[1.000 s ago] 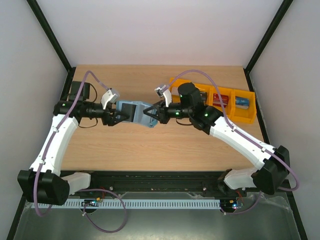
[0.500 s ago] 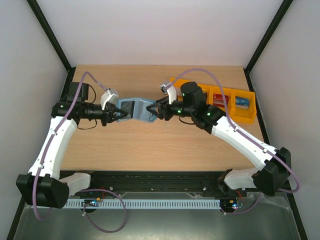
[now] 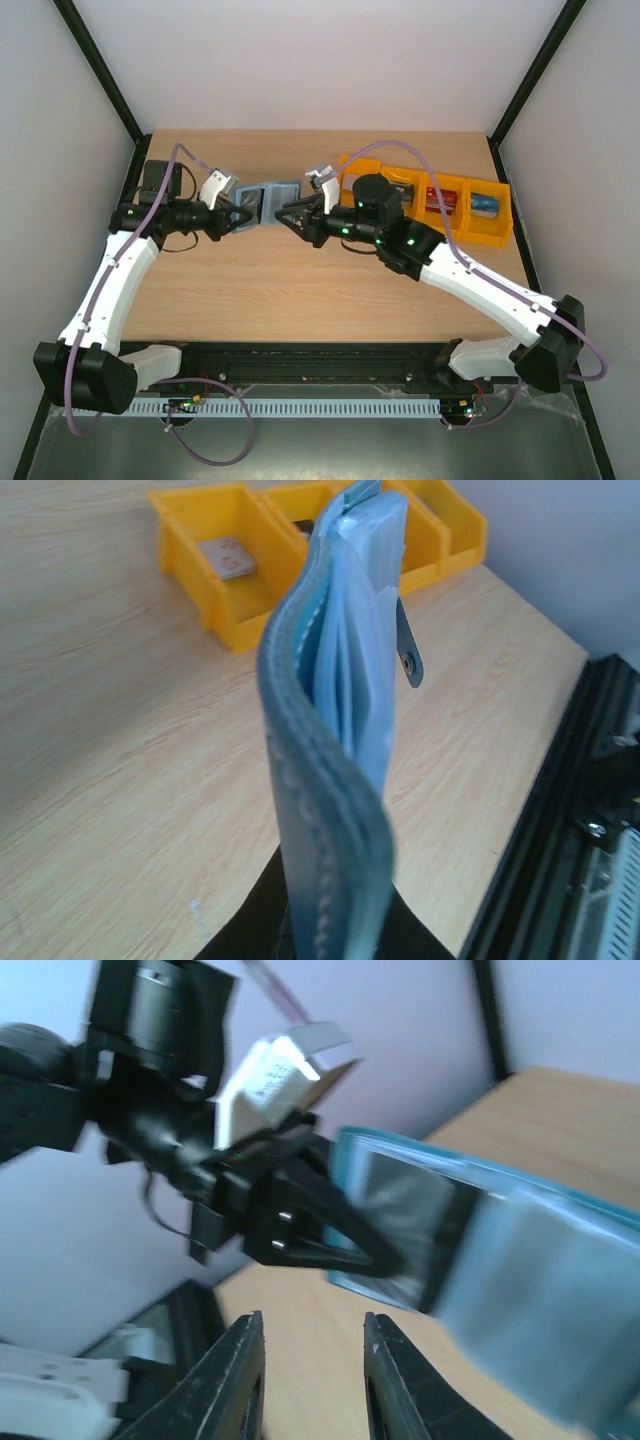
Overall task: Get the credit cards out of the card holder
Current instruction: Remove the credit card from the card holder.
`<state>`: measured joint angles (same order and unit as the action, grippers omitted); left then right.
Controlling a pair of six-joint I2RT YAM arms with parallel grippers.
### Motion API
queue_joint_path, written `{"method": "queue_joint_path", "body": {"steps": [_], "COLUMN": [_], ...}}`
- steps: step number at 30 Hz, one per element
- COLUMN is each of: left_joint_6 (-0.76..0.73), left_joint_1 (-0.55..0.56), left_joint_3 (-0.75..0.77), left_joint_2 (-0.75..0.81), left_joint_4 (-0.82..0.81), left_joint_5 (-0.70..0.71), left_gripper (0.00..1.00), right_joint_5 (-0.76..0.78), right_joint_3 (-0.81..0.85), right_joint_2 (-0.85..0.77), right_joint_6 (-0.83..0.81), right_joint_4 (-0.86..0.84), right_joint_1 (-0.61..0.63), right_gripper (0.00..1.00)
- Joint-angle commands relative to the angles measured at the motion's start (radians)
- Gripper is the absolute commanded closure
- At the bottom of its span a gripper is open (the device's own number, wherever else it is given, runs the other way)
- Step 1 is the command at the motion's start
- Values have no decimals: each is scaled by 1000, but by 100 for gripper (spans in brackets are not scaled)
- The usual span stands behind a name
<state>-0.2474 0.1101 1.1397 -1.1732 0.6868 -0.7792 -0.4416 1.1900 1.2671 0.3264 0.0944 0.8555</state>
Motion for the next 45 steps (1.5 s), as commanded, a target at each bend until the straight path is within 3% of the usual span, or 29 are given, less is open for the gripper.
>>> {"method": "queue_joint_path", "body": {"steps": [1,8,21,27,30,34,39,40,43,45], "left_joint_6": [-99,-268,-503,-483,-457,-425,-425,-426,-426,-419], "left_joint_1": [13,13,13,12,9,1,-8,-9,-13,-16], "left_joint_3": [67,130,176,172,171,164,155,151,140,141], "left_joint_2": [0,13,6,1,3,5,16,18,21,21], "left_joint_4": [89,245,430,412,393,368,368,369,366,362], "left_joint_5": [-193,-357,-468,-475,-468,-463,-477,-480,-490,-490], "left_gripper": [98,98,98,98,96,83,82,83,97,98], "right_joint_5": [-267,-239,-246,-411,-431,-423,-421,-422,-433,-446], "right_joint_3": [-45,-50,-70,-75,-108,-125,-144,-147,-152,-152], "right_joint_2": [76,137,152,167,136,116,89,84,75,72], "right_joint_6": [112,180,157,190,186,184,170,169,173,167], "right_joint_4": [-280,-335,-322,-418,-460,-446,-424,-424,-433,-424], "right_joint_1": [2,-42,-46,-47,-49,-74,-89,-91,-92,-93], "right_gripper": [76,80,78,98,98,98,98,98,98,98]}}
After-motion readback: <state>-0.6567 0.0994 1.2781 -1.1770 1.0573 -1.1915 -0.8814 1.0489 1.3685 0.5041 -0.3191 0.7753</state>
